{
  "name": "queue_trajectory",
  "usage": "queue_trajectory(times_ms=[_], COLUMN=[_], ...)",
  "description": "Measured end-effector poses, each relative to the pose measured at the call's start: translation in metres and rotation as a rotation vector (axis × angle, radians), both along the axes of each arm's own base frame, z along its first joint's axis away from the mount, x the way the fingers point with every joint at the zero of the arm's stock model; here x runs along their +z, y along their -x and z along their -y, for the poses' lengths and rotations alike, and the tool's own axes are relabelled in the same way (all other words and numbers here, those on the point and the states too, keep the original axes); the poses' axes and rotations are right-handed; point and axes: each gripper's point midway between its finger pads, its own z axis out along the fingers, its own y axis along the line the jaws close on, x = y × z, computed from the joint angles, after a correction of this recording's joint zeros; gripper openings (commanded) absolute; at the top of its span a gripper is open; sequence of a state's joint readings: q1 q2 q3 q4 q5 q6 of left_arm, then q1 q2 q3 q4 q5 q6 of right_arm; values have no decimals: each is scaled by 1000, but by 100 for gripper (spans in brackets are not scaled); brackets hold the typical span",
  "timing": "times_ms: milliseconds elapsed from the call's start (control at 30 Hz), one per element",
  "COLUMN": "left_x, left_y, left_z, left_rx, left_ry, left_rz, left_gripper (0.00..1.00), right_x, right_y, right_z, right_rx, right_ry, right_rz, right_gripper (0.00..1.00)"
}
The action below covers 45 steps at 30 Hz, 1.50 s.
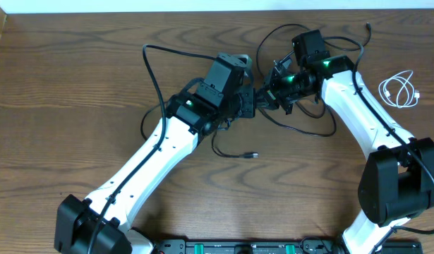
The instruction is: Untangle cables
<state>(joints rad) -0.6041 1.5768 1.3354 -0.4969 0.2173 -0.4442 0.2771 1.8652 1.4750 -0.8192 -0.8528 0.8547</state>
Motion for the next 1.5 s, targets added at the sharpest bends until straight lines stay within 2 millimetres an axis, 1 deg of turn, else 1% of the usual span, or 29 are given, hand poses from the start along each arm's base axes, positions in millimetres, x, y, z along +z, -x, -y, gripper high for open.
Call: queue_trajectory(times_ms=[67, 100, 200, 233, 267, 300, 333, 567, 767, 933, 1067, 1167, 1233, 1433, 1500], left_x=[0, 0, 1, 1, 0, 0, 0, 1, 6, 16, 34, 53, 69, 121, 135], left_y=[-2, -3, -8, -10, -10, -11, -12, -20, -28, -33, -40, -45, -46, -33, -29], left_z=[-2, -3, -7, -9, -10, -11, -12, -22, -27, -26, -24, -27, -31, -54, -64], left_rx=[10, 16, 38, 47, 52, 58, 62, 114, 155, 140, 110, 88, 74, 57, 61], left_ry=[-8, -12, -22, -30, -35, -39, -42, -32, 45, 174, 313, 421, 486, 605, 625], left_rz=[6, 11, 26, 32, 35, 37, 38, 33, 2, -46, -68, -73, -68, -20, 7], left_gripper=[35, 38, 38, 34, 25, 14, 7, 7, 7, 7, 7, 7, 7, 7, 7], right_x=[2, 4, 8, 9, 9, 10, 10, 10, -3, -15, -23, -27, -30, -39, -42], right_y=[-1, -3, -6, -7, -7, -7, -7, -6, -14, -22, -28, -32, -34, -38, -39], right_z=[-2, -3, -6, -7, -7, -7, -8, -10, -2, 9, 17, 23, 27, 43, 53], right_rx=[13, 23, 48, 53, 60, 66, 73, 159, 162, 141, 123, 110, 100, 72, 56], right_ry=[-13, -24, -47, -51, -54, -57, -60, -55, 53, 162, 240, 287, 320, 424, 469], right_rz=[21, 42, 91, 100, 108, 117, 126, 239, 297, 327, 344, 353, 359, 356, 343], right_gripper=[1, 1, 1, 1, 1, 1, 1, 1, 1, 1, 1, 1, 1, 1, 1])
